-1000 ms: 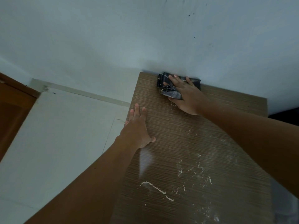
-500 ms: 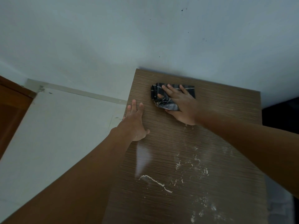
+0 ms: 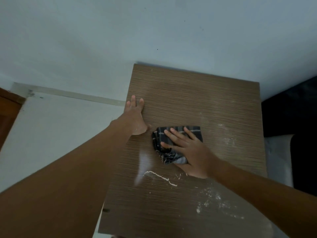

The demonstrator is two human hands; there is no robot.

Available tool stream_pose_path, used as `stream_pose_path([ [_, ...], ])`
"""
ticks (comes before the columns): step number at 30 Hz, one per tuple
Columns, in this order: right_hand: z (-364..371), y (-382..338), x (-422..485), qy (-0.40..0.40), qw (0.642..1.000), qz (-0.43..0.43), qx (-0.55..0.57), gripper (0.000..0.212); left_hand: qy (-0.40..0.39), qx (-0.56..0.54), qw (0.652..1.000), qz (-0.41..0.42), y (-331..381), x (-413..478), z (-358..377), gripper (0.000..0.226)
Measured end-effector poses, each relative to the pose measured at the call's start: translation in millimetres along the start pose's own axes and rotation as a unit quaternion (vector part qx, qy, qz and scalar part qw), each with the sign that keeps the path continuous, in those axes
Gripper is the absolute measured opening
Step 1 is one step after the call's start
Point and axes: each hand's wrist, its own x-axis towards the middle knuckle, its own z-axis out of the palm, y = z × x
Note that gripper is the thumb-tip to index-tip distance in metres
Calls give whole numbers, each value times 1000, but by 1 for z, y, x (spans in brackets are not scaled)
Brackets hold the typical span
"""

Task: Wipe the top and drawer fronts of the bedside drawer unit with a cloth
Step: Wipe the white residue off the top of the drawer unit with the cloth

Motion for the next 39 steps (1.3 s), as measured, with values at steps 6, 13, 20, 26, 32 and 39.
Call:
stream_pose_path([
  [6,34,-47,-52,-36,999,4,6,71,0,48,999,-4,7,-2,1,108],
  [13,-28,-67,-53,2,845,258,469,35,8,38,999,-4,7,-1,10,118],
  [20,-140,-12,-58,147,732,277,605,18,1,19,1000,-24,23,2,12,123],
  [26,-195,39,-42,214,856,296,366,12,-2,-4,999,-37,39,7,12,122],
  [32,-191,97,4,222,936,271,-41,36,-11,16,999,-42,62,17,13,123],
  [39,-114,142,38,77,980,170,-72,56,-19,20,999,-33,75,24,17,123],
])
